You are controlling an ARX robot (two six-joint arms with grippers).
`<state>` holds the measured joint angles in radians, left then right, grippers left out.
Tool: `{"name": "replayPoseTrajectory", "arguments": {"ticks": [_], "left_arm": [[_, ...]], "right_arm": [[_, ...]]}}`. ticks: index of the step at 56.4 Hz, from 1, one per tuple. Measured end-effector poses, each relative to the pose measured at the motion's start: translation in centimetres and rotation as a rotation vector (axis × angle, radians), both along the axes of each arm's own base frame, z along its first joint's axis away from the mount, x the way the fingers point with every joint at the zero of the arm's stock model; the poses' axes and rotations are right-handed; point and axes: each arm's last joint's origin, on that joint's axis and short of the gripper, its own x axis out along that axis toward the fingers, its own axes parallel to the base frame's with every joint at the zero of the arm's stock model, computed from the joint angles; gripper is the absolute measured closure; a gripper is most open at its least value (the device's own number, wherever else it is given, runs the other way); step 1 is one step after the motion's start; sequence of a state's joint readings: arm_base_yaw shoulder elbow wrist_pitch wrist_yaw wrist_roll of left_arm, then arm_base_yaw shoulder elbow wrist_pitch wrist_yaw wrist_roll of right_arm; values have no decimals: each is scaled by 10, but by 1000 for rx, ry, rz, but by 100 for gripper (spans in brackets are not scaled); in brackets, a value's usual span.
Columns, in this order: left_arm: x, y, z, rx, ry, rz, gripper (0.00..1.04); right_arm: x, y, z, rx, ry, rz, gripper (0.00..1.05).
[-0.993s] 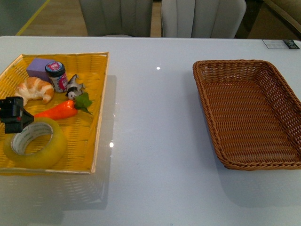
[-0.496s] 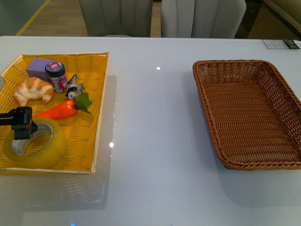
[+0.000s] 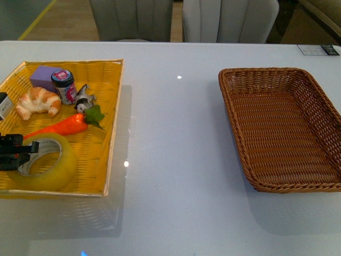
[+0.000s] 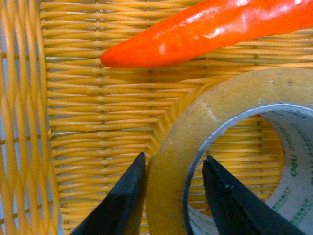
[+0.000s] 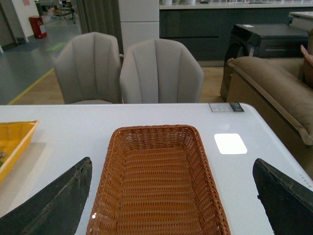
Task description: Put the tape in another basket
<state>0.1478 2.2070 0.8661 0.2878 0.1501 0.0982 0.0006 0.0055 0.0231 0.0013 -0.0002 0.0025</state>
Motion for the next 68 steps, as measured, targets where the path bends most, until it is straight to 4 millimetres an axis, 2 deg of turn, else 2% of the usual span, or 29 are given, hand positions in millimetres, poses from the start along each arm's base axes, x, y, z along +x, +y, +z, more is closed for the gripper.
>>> {"name": "replayPoseTrajectory", "arguments": {"ticks": [4, 11, 20, 25, 30, 33, 45, 50, 60, 63, 66, 68], "left_arm": [[-3, -1, 8, -20, -13, -3, 89], [-6, -3, 26, -38, -50, -17, 89], [-6, -9, 67, -51, -145, -35, 89], [-6, -21, 95, -67, -202, -54, 90], [-7, -49, 127, -101, -250, -103, 90], [-6, -63, 137, -115, -269, -131, 90], [-3, -141, 184, -181, -346, -285, 90], [-7, -169, 195, -204, -353, -339, 90], [-23, -211, 204, -266, -317, -420, 90], [-27, -216, 205, -272, -312, -433, 90], [-30, -220, 206, -276, -309, -441, 90], [-32, -222, 207, -276, -309, -446, 90]], "right_arm": [[0, 0, 0, 0, 0, 0, 9], [0, 0, 0, 0, 0, 0, 9], [0, 0, 0, 0, 0, 0, 9], [0, 0, 0, 0, 0, 0, 9], [0, 0, 0, 0, 0, 0, 9], [0, 0, 0, 0, 0, 0, 9], [0, 0, 0, 0, 0, 0, 9], [0, 0, 0, 0, 0, 0, 9], [0, 0, 0, 0, 0, 0, 9], [1, 0, -1, 51, 117, -51, 9], [4, 2, 0, 119, 355, -122, 9], [8, 4, 1, 150, 426, -120, 9]]}}
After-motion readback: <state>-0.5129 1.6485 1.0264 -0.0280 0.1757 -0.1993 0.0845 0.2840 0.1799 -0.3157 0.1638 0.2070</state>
